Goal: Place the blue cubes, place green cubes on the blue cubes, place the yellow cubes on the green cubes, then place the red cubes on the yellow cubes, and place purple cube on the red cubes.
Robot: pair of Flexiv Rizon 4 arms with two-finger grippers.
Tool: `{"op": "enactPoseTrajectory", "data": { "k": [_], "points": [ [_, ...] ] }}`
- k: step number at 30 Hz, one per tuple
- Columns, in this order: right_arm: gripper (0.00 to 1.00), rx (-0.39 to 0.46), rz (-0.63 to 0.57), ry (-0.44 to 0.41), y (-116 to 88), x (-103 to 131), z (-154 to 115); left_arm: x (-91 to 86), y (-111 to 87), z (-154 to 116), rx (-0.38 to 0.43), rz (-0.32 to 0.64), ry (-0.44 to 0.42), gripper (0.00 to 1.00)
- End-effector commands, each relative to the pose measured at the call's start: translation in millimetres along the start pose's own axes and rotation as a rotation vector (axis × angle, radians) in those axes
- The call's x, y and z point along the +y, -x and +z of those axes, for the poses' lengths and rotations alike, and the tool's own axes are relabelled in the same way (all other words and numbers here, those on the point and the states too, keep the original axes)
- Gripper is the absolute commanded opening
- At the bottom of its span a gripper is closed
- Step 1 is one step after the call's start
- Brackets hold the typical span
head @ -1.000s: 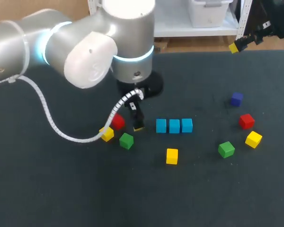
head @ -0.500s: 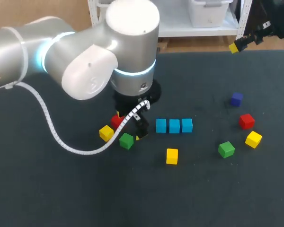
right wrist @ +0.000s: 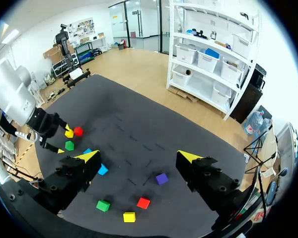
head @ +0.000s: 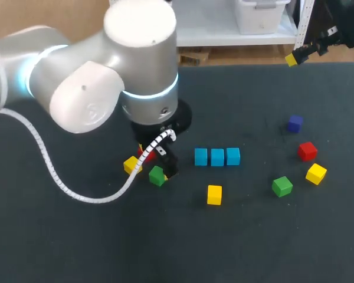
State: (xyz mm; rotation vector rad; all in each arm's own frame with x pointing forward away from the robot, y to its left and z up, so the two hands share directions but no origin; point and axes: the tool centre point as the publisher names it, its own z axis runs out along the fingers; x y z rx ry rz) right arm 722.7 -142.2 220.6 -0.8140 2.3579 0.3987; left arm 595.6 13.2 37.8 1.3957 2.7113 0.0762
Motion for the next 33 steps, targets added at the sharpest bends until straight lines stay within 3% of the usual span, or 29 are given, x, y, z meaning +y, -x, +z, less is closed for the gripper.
{"op": "enactPoseTrajectory", "data": {
  "k": [1, 15, 25, 29, 31, 33],
  "points": [
    [1.0, -0.001, 0.001, -0.003, 0, 1, 0, -4.5, -5.6, -2, -0.003, 0.005, -0.03, 1.0],
    [1.0, -0.001, 0.001, -0.003, 0, 1, 0, -31.3, -11.5, 13, 0.058, 0.013, -0.136, 1.0],
    [1.0, -0.001, 0.001, -0.003, 0, 1, 0, -27.9, -13.3, 32, 0.095, 0.0, -0.116, 1.0],
    [1.0, -0.001, 0.001, -0.003, 0, 1, 0, -28.5, -12.8, 34, 0.095, -0.002, -0.107, 0.83],
    [1.0, -0.001, 0.001, -0.003, 0, 1, 0, -28.6, -12.3, 33, 0.091, -0.002, -0.093, 0.67],
    [1.0, -0.001, 0.001, -0.003, 0, 1, 0, -28.2, -11.7, 33, 0.09, -0.003, -0.084, 0.42]
  ]
}}
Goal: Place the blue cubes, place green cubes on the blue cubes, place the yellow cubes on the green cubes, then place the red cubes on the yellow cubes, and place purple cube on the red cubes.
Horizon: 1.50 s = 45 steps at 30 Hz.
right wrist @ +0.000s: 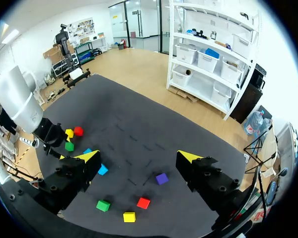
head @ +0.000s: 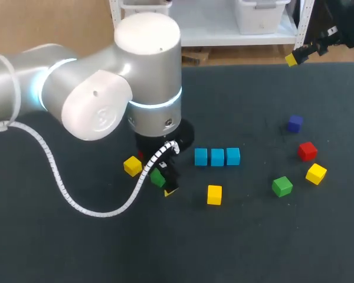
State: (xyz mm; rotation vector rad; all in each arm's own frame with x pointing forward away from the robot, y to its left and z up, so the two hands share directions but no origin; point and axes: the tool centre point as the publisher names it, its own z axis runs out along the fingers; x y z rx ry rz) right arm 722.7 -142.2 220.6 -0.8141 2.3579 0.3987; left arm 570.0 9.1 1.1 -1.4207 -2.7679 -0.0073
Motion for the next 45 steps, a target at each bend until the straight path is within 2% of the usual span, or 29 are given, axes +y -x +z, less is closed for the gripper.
{"op": "enactPoseTrajectory", "data": {
  "k": [1, 2, 3, 4, 6, 11, 14, 19, 24, 27, 31, 36, 45],
  "points": [
    [1.0, -0.001, 0.001, -0.003, 0, 1, 0, -1.9, 1.9, -1, 0.003, 0.001, 0.018, 0.33],
    [1.0, -0.001, 0.001, -0.003, 0, 1, 0, -1.8, 1.9, -1, 0.005, 0.004, 0.028, 0.21],
    [1.0, -0.001, 0.001, -0.003, 0, 1, 0, -1.5, 1.9, -1, 0.005, 0.003, 0.029, 0.04],
    [1.0, -0.001, 0.001, -0.003, 0, 1, 0, -1.2, 1.9, -2, 0.008, 0.008, 0.039, 0.0],
    [1.0, -0.001, 0.001, -0.003, 0, 1, 0, -0.2, 2.0, -2, 0.009, 0.013, 0.05, 0.0],
    [1.0, -0.001, 0.001, -0.003, 0, 1, 0, 3.0, 3.9, -5, -0.031, 0.12, 0.079, 0.04],
    [1.0, -0.001, 0.001, -0.003, 0, 1, 0, 5.1, 4.6, -9, -0.063, 0.192, 0.093, 0.0],
    [1.0, -0.001, 0.001, -0.003, 0, 1, 0, 19.1, 5.5, -24, -0.11, 0.283, 0.099, 0.0],
    [1.0, -0.001, 0.001, -0.003, 0, 1, 0, 42.2, 11.4, -46, -0.09, 0.27, 0.159, 0.0],
    [1.0, -0.001, 0.001, -0.003, 0, 1, 0, 49.1, 17.6, -62, -0.091, 0.282, 0.165, 0.0],
    [1.0, -0.001, 0.001, -0.003, 0, 1, 0, 50.5, 30.1, -75, -0.087, 0.292, 0.187, 0.0],
    [1.0, -0.001, 0.001, -0.003, 0, 1, 0, 42.2, 48.3, -90, -0.102, 0.349, 0.206, 0.0],
    [1.0, -0.001, 0.001, -0.003, 0, 1, 0, 24.7, 70.0, -93, -0.155, 0.462, 0.172, 0.0]
  ]
}}
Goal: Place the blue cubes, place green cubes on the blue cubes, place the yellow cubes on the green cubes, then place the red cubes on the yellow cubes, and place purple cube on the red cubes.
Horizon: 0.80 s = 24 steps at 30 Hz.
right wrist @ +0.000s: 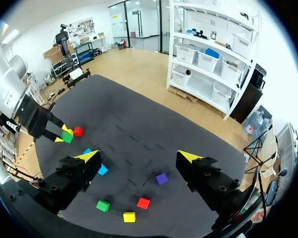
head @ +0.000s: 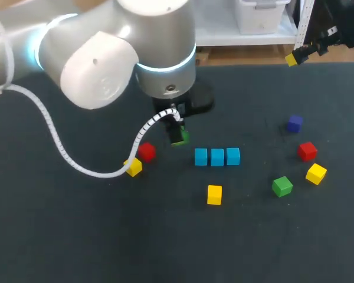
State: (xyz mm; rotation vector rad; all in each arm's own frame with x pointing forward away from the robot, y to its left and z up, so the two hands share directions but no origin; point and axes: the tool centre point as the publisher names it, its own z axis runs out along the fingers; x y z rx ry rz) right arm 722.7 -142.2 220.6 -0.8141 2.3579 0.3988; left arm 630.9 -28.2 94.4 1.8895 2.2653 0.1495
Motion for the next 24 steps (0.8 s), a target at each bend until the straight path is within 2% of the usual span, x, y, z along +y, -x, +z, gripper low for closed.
{"op": "enactPoseTrajectory", "data": {
  "k": [1, 7, 14, 20, 24],
  "points": [
    [1.0, -0.001, 0.001, -0.003, -1, 1, 0, -0.6, 8.9, 4, -0.013, 0.03, -0.021, 0.0],
    [1.0, -0.001, 0.001, -0.003, -1, 1, 0, -10.3, 21.2, 14, 0.0, 0.134, -0.035, 0.0],
    [1.0, -0.001, 0.001, -0.003, -1, 1, 0, -20.2, 35.1, 17, 0.002, 0.297, -0.057, 0.0],
    [1.0, -0.001, 0.001, -0.003, -1, 1, 0, -16.8, 43.1, 20, 0.04, 0.337, -0.089, 0.0],
    [1.0, -0.001, 0.001, -0.003, -1, 1, 0, -14.5, 55.3, 28, 0.093, 0.287, -0.138, 0.0]
  ]
}}
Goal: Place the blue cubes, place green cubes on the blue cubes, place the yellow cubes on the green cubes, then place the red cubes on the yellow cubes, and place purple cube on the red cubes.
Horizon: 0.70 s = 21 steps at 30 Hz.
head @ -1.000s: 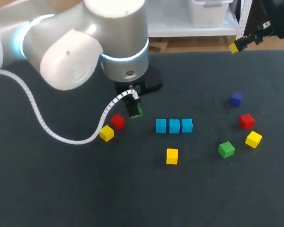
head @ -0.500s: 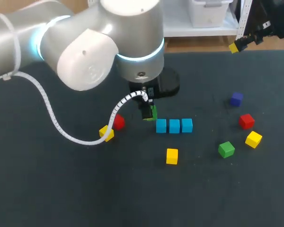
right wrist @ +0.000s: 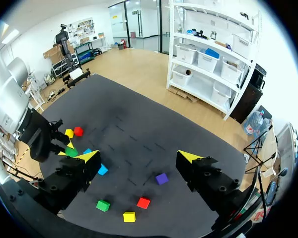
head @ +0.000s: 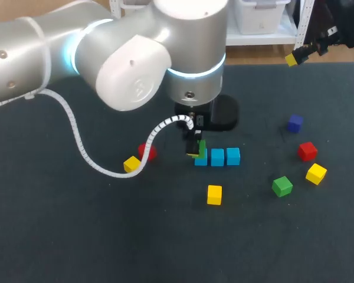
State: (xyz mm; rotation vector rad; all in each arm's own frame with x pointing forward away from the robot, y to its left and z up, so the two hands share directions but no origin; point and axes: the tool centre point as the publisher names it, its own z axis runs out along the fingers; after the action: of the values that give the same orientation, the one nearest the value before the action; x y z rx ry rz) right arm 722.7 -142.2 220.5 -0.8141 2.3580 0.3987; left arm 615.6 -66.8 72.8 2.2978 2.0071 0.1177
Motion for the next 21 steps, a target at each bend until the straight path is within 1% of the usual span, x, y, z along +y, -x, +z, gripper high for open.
{"op": "enactPoseTrajectory", "data": {
  "k": [1, 4, 11, 18, 21],
  "points": [
    [1.0, -0.001, 0.001, -0.003, 0, 1, 0, 19.7, 18.4, 8, 0.056, -0.034, -0.056, 0.0],
    [1.0, -0.001, 0.001, -0.003, 0, 1, 0, 24.6, 23.6, 10, 0.062, -0.047, -0.083, 0.0],
    [1.0, -0.001, 0.001, -0.003, 0, 1, 0, 29.1, 30.5, 18, 0.079, -0.04, -0.087, 0.0],
    [1.0, -0.001, 0.001, -0.003, 0, 1, 0, 36.6, 23.2, 29, 0.073, -0.056, -0.084, 0.0],
    [1.0, -0.001, 0.001, -0.003, 0, 1, 0, 37.7, 19.3, 31, 0.054, -0.059, -0.074, 0.0]
  ]
}}
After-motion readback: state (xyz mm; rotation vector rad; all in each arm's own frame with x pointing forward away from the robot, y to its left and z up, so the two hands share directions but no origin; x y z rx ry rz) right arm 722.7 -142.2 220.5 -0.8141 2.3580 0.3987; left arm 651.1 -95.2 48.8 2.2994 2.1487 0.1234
